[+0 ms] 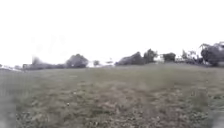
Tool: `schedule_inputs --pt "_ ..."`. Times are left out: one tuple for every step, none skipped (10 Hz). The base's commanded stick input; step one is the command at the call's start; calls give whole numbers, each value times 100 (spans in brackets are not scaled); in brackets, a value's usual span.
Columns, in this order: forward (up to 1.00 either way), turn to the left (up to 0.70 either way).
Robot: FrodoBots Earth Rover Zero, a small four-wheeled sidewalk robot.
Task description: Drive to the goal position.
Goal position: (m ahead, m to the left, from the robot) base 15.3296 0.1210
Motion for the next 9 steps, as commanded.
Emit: schedule_inputs --pt "50 0" --pt "50 0" --pt "50 0" --pt "50 0" --pt "50 0" --pt "50 0" --pt "50 0" --pt "50 0" --pt "50 0"
